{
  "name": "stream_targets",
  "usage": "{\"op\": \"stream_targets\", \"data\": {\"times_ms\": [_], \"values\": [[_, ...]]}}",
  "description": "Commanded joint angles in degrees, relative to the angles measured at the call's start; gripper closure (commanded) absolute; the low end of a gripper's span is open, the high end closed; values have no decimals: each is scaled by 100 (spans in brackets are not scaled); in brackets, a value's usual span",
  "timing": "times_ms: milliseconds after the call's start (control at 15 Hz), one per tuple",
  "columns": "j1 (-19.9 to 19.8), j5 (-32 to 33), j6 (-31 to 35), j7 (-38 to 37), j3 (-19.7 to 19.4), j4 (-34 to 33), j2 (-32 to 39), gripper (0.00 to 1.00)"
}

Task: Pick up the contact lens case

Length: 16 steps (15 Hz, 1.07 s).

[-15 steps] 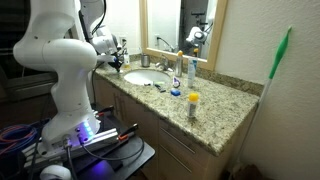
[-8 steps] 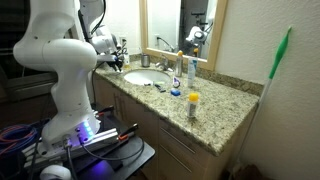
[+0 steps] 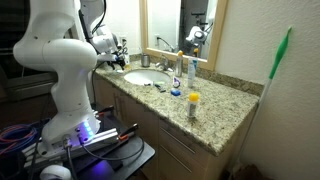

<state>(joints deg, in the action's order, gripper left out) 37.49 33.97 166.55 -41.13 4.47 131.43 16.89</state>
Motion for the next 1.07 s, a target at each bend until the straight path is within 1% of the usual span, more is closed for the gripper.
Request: {"op": "stream_targets", "data": {"times_ms": [0, 133, 200, 267, 333, 467, 600, 667, 800, 867, 933, 1000], "values": [[164, 326, 295, -583, -369, -145, 204, 0], [283, 549, 457, -983, -597, -201, 249, 0], [264, 526, 518, -1031, -595, -197, 276, 0], [158, 388, 325, -801, -446, -97, 125, 0], [176, 397, 379, -865, -487, -110, 155, 0], [138, 251, 141, -778, -387, -70, 107, 0], [280, 380, -78, -1009, -530, -111, 70, 0], [193, 358, 168, -898, -465, -110, 155, 0], [199, 360, 107, -934, -474, -111, 143, 0], [200, 360, 102, -938, -474, -111, 143, 25], [198, 356, 126, -946, -474, -111, 149, 27], [195, 344, 161, -958, -469, -112, 156, 33]]}}
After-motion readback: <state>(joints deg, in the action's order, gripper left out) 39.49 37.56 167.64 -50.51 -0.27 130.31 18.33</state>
